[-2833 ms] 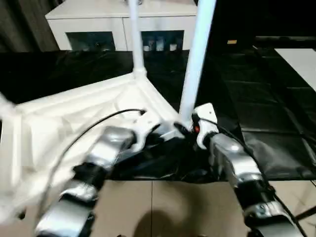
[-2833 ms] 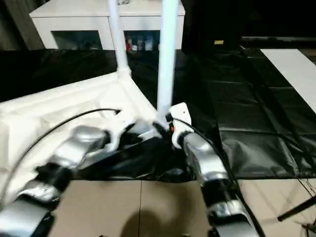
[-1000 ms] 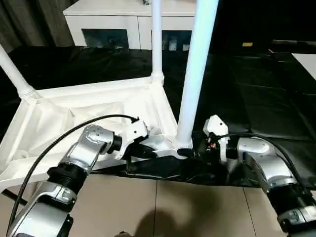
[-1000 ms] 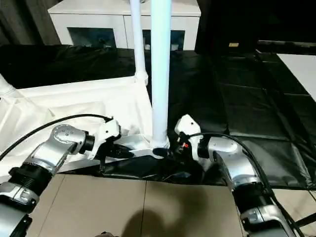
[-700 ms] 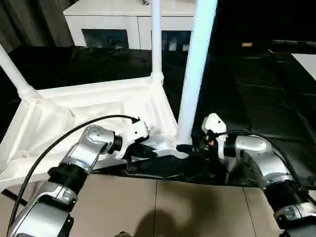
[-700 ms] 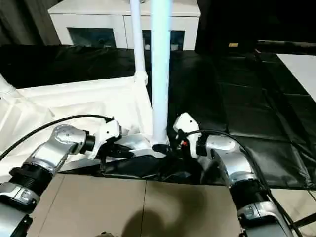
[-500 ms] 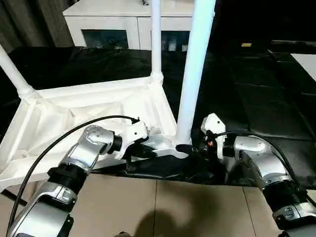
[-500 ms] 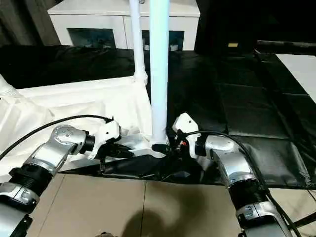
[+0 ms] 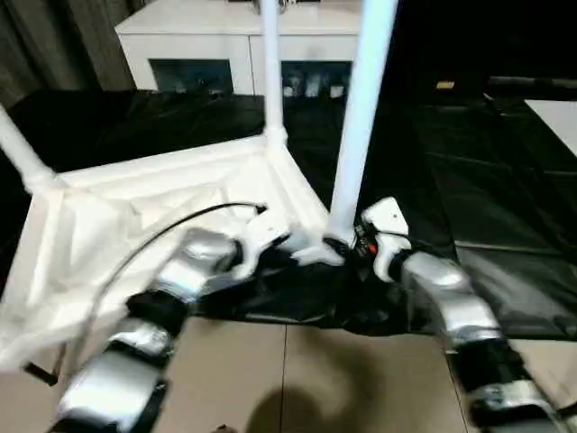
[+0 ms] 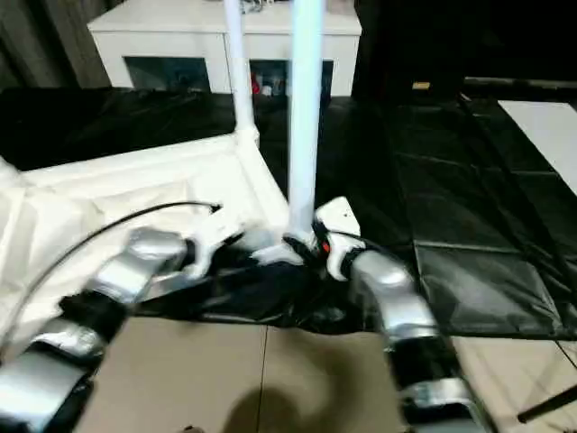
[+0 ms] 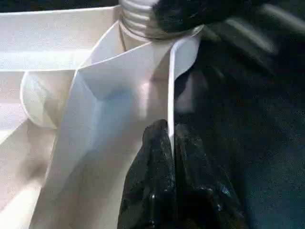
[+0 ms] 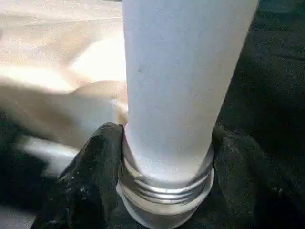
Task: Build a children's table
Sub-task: Rotate leg to tighten
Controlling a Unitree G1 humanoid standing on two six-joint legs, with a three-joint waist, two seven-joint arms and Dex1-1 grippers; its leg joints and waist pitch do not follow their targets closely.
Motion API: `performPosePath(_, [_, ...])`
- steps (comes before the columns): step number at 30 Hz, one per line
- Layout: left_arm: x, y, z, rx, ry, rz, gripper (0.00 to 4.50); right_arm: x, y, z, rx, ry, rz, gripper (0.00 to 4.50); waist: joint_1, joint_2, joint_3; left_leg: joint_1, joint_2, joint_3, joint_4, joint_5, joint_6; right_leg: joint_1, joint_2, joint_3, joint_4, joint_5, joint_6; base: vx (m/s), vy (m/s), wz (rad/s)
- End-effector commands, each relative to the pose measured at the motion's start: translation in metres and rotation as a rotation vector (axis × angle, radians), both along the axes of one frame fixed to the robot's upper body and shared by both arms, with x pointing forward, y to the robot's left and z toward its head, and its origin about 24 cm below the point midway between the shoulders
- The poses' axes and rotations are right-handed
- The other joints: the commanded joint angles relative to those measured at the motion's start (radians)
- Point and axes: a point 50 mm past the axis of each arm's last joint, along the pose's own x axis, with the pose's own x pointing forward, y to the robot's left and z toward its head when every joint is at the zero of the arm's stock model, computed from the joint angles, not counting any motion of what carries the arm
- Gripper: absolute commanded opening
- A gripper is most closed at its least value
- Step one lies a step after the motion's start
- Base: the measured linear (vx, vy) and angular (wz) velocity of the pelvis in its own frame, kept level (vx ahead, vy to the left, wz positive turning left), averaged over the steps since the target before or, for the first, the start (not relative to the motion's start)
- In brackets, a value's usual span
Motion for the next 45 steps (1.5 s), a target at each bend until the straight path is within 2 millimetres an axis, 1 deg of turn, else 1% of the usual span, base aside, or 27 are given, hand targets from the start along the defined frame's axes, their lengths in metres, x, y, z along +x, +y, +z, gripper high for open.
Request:
performPosePath(1, [0.010, -0.007, 0.005, -0.037, -0.054, 0.159, 0.00, -0.009, 0.014, -0.024, -0.031, 0.113, -0.035, 2.55, -0.009, -0.011, -0.062, 0.021, -0.002, 0.003, -0.086, -0.327, -0.003, 0.038, -0.024, 0.012, -0.088, -0.397, -0.158, 0.000, 0.000, 0.00])
performPosePath(2, [0.010, -0.007, 0.005, -0.037, -0.054, 0.159, 0.00, -0.009, 0.014, -0.024, -0.031, 0.113, -0.035, 2.55, -0.009, -0.011, -0.062, 0.021, -0.002, 0.003, -0.086, -0.327, -0.003, 0.038, -0.024, 0.012, -0.088, -0.397, -0.158, 0.000, 0.000, 0.00])
performPosePath(4, [0.013, -0.011, 0.006, -0.022, -0.080, 0.190, 0.00, -0.010, 0.030, -0.021, -0.074, 0.057, 0.046, 2.55, -0.013, -0.012, -0.061, 0.019, -0.005, 0.004, -0.085, -0.342, 0.013, 0.037, -0.024, 0.010, -0.095, -0.426, -0.142, 0.000, 0.000, 0.00])
performPosePath(5, [0.013, -0.012, 0.006, -0.024, -0.081, 0.189, 0.00, -0.010, 0.030, -0.020, -0.063, 0.053, 0.042, 3.10, -0.013, -0.011, -0.062, 0.019, -0.007, 0.006, -0.084, -0.339, 0.018, 0.035, -0.025, 0.009, -0.098, -0.434, -0.135, 0.000, 0.000, 0.00])
performPosePath(8, [0.013, -0.012, 0.007, -0.034, -0.078, 0.150, 0.00, -0.008, 0.027, -0.015, -0.009, 0.043, 0.006, 3.26, -0.013, -0.013, -0.063, 0.013, -0.005, 0.004, -0.087, -0.323, 0.028, 0.039, -0.026, 0.008, -0.097, -0.417, -0.135, 0.000, 0.000, 0.00])
performPosePath(9, [0.012, -0.012, 0.007, -0.036, -0.075, 0.128, 0.00, -0.008, 0.025, -0.014, -0.007, 0.042, 0.003, 3.46, -0.016, -0.010, -0.062, 0.009, -0.004, 0.002, -0.090, -0.327, 0.029, 0.042, -0.027, 0.006, -0.095, -0.419, -0.131, 0.000, 0.000, 0.00])
performPosePath(10, [0.010, -0.011, 0.007, -0.037, -0.072, 0.090, 0.00, -0.007, 0.023, -0.012, -0.006, 0.033, 0.016, 3.46, -0.017, -0.010, -0.063, 0.010, -0.004, 0.002, -0.089, -0.329, 0.029, 0.042, -0.027, 0.005, -0.096, -0.420, -0.129, 0.000, 0.000, 0.00])
performPosePath(11, [0.004, -0.008, 0.007, -0.042, -0.059, 0.006, 0.00, -0.005, 0.017, -0.008, -0.010, 0.019, 0.054, 3.66, -0.019, -0.016, -0.064, 0.007, -0.004, 0.000, -0.091, -0.327, 0.033, 0.045, -0.029, 0.004, -0.095, -0.420, -0.129, 0.000, 0.000, 0.00])
performPosePath(12, [0.001, -0.004, 0.006, -0.033, -0.052, -0.044, 0.00, -0.005, 0.012, -0.006, -0.015, 0.012, 0.088, 3.70, -0.022, -0.014, -0.065, 0.003, -0.001, -0.002, -0.091, -0.320, 0.037, 0.049, -0.030, 0.004, -0.092, -0.401, -0.135, 0.000, 0.000, 0.00])
performPosePath(13, [-0.001, -0.002, 0.005, -0.025, -0.048, -0.074, 0.00, -0.005, 0.009, -0.004, -0.019, 0.008, 0.109, 3.70, -0.026, -0.011, -0.065, 0.005, 0.001, 0.000, -0.090, -0.319, 0.043, 0.045, -0.030, 0.005, -0.090, -0.373, -0.150, 0.000, 0.000, 0.00])
performPosePath(14, [-0.002, -0.001, 0.005, -0.025, -0.046, -0.087, 0.00, -0.005, 0.008, -0.004, -0.016, 0.009, 0.118, 3.70, -0.026, -0.011, -0.065, 0.005, 0.001, 0.000, -0.090, -0.319, 0.043, 0.045, -0.030, 0.005, -0.090, -0.373, -0.150, 0.000, 0.000, 0.00])
performPosePath(15, [-0.008, 0.002, 0.004, -0.024, -0.029, -0.161, 0.00, -0.007, 0.003, -0.001, -0.002, 0.011, 0.189, 3.70, -0.026, -0.014, -0.066, 0.008, 0.000, 0.004, -0.086, -0.313, 0.051, 0.043, -0.029, 0.007, -0.089, -0.352, -0.166, 0.000, 0.000, 0.00])
performPosePath(16, [-0.012, 0.005, 0.003, -0.030, -0.017, -0.200, 0.00, -0.011, 0.000, 0.002, -0.006, 0.000, 0.261, 3.70, -0.025, -0.019, -0.068, 0.007, 0.002, 0.006, -0.084, -0.295, 0.060, 0.046, -0.031, 0.009, -0.086, -0.327, -0.180, 0.000, 0.000, 0.00])
performPosePath(17, [-0.016, 0.008, 0.003, -0.032, -0.004, -0.246, 0.00, -0.016, -0.002, 0.004, -0.013, -0.009, 0.349, 3.70, -0.022, -0.016, -0.069, 0.001, 0.002, 0.006, -0.083, -0.258, 0.072, 0.052, -0.032, 0.009, -0.079, -0.283, -0.192, 0.000, 0.000, 0.00])
performPosePath(18, [-0.020, 0.013, 0.003, -0.019, 0.007, -0.304, 0.00, -0.020, -0.006, 0.006, -0.018, -0.014, 0.421, 3.70, -0.020, -0.019, -0.070, 0.003, 0.005, 0.009, -0.078, -0.233, 0.087, 0.049, -0.031, 0.010, -0.076, -0.240, -0.202, 0.059, -0.017, 0.02])
performPosePath(19, [-0.023, 0.016, 0.004, -0.010, 0.016, -0.340, 0.00, -0.023, -0.009, 0.008, -0.016, -0.015, 0.457, 3.70, -0.017, -0.018, -0.072, 0.003, 0.006, 0.010, -0.075, -0.205, 0.101, 0.052, -0.031, 0.011, -0.068, -0.192, -0.221, 0.000, 0.000, 0.00])
performPosePath(20, [-0.026, 0.020, 0.004, 0.001, 0.026, -0.381, 0.00, -0.025, -0.013, 0.010, -0.012, -0.016, 0.491, 3.70, -0.017, -0.018, -0.072, 0.003, 0.006, 0.010, -0.075, -0.205, 0.101, 0.052, -0.031, 0.011, -0.068, -0.192, -0.221, 0.000, 0.000, 0.00])
performPosePath(21, [-0.028, 0.024, 0.005, 0.000, 0.038, -0.402, 0.00, -0.027, -0.016, 0.011, -0.009, -0.012, 0.517, 3.70, -0.011, -0.014, -0.076, 0.001, 0.011, 0.009, -0.071, -0.148, 0.125, 0.055, -0.030, 0.009, -0.054, -0.103, -0.249, 0.000, 0.000, 0.00])
performPosePath(23, [-0.031, 0.027, 0.007, -0.007, 0.051, -0.425, 0.00, -0.028, -0.018, 0.013, -0.010, -0.009, 0.550, 3.70, -0.007, -0.013, -0.077, 0.005, 0.012, 0.012, -0.069, -0.139, 0.133, 0.051, -0.025, 0.008, -0.050, -0.070, -0.274, 0.000, 0.000, 0.00])
performPosePath(26, [-0.034, 0.031, 0.011, -0.017, 0.075, -0.459, 0.00, -0.030, -0.019, 0.015, -0.008, -0.007, 0.595, 3.70, 0.001, -0.011, -0.075, 0.010, 0.014, 0.014, -0.070, -0.161, 0.125, 0.048, -0.026, 0.010, -0.050, -0.089, -0.280, 0.000, 0.000, 0.00])
performPosePath(27, [-0.035, 0.032, 0.011, -0.018, 0.078, -0.466, 0.00, -0.031, -0.019, 0.015, -0.016, -0.004, 0.618, 3.70, 0.003, -0.015, -0.074, 0.011, 0.014, 0.015, -0.071, -0.169, 0.118, 0.048, -0.026, 0.011, -0.051, -0.099, -0.279, 0.000, 0.000, 0.00])
performPosePath(31, [-0.034, 0.034, 0.014, -0.016, 0.067, -0.467, 0.00, -0.035, -0.017, 0.011, -0.059, 0.012, 0.686, 3.70, 0.007, -0.017, -0.070, 0.014, 0.012, 0.017, -0.076, -0.213, 0.089, 0.046, -0.028, 0.012, -0.058, -0.170, -0.254, 0.000, 0.000, 0.00])
performPosePath(32, [-0.033, 0.035, 0.015, -0.013, 0.060, -0.460, 0.00, -0.035, -0.017, 0.009, -0.084, 0.015, 0.704, 3.70, 0.007, -0.017, -0.070, 0.014, 0.012, 0.017, -0.076, -0.213, 0.089, 0.046, -0.028, 0.012, -0.058, -0.170, -0.254, 0.000, 0.000, 0.00])
performPosePath(33, [-0.031, 0.035, 0.015, -0.012, 0.052, -0.449, 0.00, -0.035, -0.017, 0.007, -0.107, 0.018, 0.712, 3.53, 0.006, -0.018, -0.069, 0.012, 0.012, 0.017, -0.077, -0.223, 0.080, 0.046, -0.030, 0.012, -0.059, -0.185, -0.246, 0.000, 0.000, 0.00])
performPosePath(38, [-0.030, 0.037, 0.016, -0.008, 0.042, -0.436, 0.00, -0.033, -0.017, 0.006, -0.114, 0.020, 0.707, 3.02, 0.004, -0.021, -0.068, 0.010, 0.010, 0.016, -0.076, -0.218, 0.077, 0.048, -0.029, 0.013, -0.059, -0.188, -0.242, 0.000, 0.000, 0.00])
performPosePath(40, [-0.030, 0.037, 0.017, -0.009, 0.041, -0.435, 0.00, -0.032, -0.018, 0.007, -0.110, 0.017, 0.703, 2.89, 0.004, -0.020, -0.069, 0.011, 0.010, 0.016, -0.076, -0.211, 0.079, 0.047, -0.029, 0.012, -0.058, -0.176, -0.245, 0.000, 0.000, 0.00])
performPosePath(45, [-0.030, 0.039, 0.016, -0.007, 0.046, -0.433, 0.00, -0.030, -0.018, 0.009, -0.083, 0.009, 0.692, 2.76, 0.002, -0.019, -0.069, 0.009, 0.010, 0.016, -0.075, -0.206, 0.083, 0.050, -0.028, 0.011, -0.055, -0.158, -0.254, 0.000, 0.000, 0.00])
